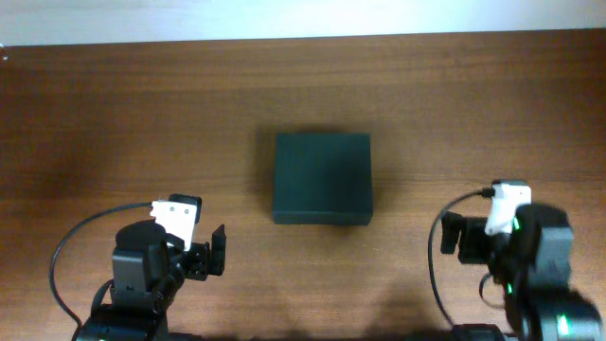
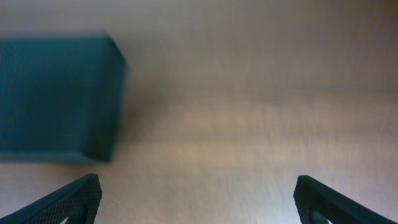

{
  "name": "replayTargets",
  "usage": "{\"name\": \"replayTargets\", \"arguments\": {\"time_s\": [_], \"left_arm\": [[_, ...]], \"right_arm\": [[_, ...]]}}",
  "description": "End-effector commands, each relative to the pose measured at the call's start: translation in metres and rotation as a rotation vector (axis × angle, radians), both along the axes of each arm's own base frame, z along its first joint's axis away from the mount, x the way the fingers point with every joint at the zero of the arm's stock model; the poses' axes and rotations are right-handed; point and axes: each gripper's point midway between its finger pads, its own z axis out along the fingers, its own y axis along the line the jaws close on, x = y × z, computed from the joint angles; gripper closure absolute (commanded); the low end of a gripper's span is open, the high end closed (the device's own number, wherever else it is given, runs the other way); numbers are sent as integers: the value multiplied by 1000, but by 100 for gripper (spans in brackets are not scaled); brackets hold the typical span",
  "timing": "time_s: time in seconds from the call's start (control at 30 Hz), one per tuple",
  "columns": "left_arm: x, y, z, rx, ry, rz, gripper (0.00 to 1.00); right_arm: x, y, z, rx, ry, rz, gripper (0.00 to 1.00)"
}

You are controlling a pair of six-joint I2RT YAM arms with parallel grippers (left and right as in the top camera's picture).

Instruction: Pack container

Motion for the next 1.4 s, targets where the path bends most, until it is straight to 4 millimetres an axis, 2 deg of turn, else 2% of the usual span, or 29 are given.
{"name": "replayTargets", "arguments": {"time_s": [0.0, 0.1, 0.3, 0.43, 0.63, 0.77, 1.37], "left_arm": [[-1, 2, -4, 0, 5, 14, 1], [-1, 2, -4, 0, 5, 14, 1], [-1, 2, -4, 0, 5, 14, 1], [-1, 2, -4, 0, 5, 14, 1], [-1, 2, -4, 0, 5, 14, 1], [-1, 2, -4, 0, 5, 14, 1], [-1, 2, -4, 0, 5, 14, 1]], "right_arm": [[-18, 9, 26, 5, -204, 37, 1], [-18, 10, 23, 12, -369, 44, 1], [16, 12, 27, 10, -680, 46, 1], [23, 3, 17, -5, -788, -8, 1], [28, -2, -20, -73, -707, -9, 1], [24, -2, -62, -75, -536, -3, 1], [24, -2, -60, -71, -542, -4, 1]]}}
